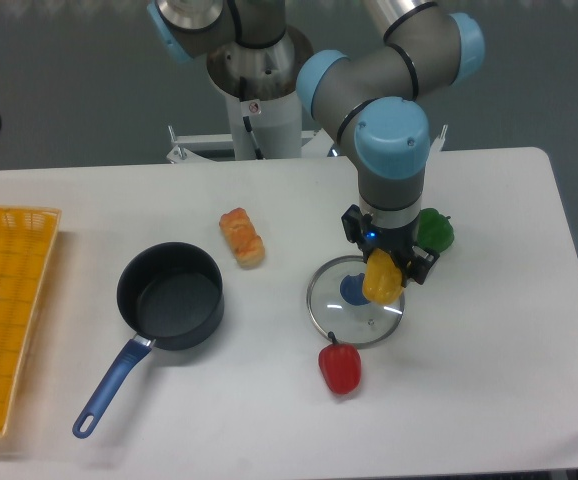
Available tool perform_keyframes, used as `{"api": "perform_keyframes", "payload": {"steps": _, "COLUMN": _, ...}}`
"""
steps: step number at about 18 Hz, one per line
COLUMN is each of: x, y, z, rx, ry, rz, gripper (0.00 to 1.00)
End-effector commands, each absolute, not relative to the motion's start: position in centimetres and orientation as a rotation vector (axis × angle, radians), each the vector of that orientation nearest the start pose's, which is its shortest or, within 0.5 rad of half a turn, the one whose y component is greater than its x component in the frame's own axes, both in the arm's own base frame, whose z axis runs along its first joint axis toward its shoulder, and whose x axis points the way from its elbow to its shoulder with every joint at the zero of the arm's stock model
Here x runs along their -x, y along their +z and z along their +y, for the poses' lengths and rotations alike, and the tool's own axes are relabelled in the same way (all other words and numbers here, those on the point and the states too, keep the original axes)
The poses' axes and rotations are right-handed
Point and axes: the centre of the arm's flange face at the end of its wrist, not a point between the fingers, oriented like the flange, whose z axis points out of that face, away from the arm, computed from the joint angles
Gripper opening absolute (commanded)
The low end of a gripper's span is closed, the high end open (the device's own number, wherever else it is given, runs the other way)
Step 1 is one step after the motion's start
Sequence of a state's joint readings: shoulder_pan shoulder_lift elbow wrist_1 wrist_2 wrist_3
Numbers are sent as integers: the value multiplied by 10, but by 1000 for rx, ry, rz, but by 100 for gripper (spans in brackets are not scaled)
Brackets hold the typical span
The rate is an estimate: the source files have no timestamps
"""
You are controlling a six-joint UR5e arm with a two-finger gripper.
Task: Place the yellow pepper in the pot
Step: 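Carry the held yellow pepper with the gripper over to the dark saucepan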
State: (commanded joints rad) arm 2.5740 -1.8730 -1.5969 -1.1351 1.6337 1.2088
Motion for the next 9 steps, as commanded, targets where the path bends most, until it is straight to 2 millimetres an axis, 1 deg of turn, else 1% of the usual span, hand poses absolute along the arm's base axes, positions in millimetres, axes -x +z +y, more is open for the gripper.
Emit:
{"api": "perform_keyframes", "payload": {"steps": 1, "x": 442, "y": 357, "z": 434, "rx": 3124, "ry": 204, "rz": 319, "gripper": 44}}
{"api": "perform_keyframes", "payload": {"steps": 4, "x": 437, "y": 355, "z": 436, "rx": 3128, "ry": 197, "rz": 315, "gripper": 44}}
{"api": "perform_keyframes", "payload": {"steps": 6, "x": 422, "y": 359, "z": 444, "rx": 3124, "ry": 198, "rz": 350, "gripper": 44}}
{"api": "perform_keyframes", "payload": {"steps": 8, "x": 407, "y": 364, "z": 447, "rx": 3117, "ry": 204, "rz": 366, "gripper": 44}}
{"api": "perform_keyframes", "payload": {"steps": 9, "x": 397, "y": 366, "z": 453, "rx": 3113, "ry": 208, "rz": 363, "gripper": 44}}
